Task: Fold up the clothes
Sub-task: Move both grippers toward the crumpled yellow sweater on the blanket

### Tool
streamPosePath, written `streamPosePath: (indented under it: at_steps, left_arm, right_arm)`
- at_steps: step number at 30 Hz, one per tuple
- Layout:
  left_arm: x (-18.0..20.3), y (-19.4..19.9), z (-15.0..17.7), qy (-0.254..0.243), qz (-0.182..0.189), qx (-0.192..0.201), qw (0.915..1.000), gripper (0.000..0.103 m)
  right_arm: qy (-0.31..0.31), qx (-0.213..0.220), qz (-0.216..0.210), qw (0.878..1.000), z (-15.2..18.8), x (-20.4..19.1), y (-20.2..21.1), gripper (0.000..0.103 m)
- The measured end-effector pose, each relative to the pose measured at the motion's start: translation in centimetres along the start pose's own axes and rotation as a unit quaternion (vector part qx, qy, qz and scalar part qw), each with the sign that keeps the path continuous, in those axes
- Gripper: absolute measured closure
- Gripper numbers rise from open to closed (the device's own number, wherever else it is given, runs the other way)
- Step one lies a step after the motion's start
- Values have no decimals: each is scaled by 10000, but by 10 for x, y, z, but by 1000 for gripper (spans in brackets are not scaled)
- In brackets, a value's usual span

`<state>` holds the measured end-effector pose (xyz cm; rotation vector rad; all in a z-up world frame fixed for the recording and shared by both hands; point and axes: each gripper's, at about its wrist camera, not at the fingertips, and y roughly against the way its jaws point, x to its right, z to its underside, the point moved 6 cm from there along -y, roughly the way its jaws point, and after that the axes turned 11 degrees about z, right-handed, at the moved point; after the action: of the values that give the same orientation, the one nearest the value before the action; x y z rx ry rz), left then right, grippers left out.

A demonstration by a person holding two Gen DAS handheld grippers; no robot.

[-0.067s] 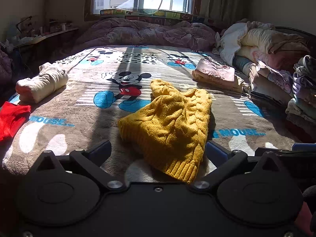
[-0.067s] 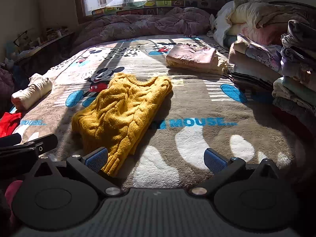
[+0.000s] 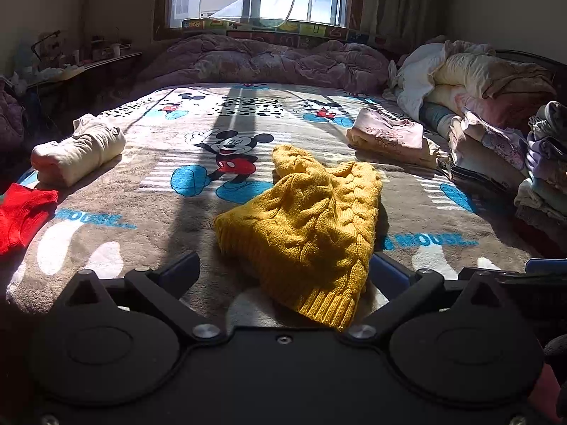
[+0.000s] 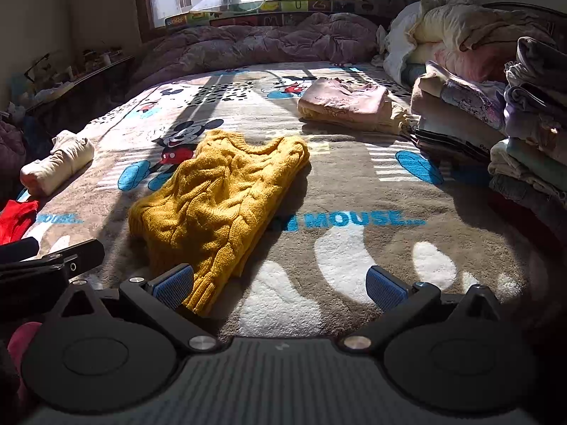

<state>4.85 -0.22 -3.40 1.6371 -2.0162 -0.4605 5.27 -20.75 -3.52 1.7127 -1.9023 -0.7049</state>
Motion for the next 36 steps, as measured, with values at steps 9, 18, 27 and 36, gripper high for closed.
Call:
streamPosePath:
  at_steps: [9, 18, 27, 36]
  left_arm:
    - [1, 2, -1, -33, -67, 102, 9999, 0]
    - [3, 3, 1, -41, -110, 123, 9999, 0]
    - [4, 5, 2, -41, -128, 78, 9999, 0]
    - [4, 1, 1, -17, -138, 14, 9999, 0]
  right_arm:
    - [59, 93, 113, 9999, -2, -1, 4, 1]
    - [27, 62, 51, 10000, 0, 3, 6, 1]
    - [-14, 32, -39, 10000, -1, 3, 8, 1]
    - [-53, -12, -109, 9999, 1, 3, 4, 1]
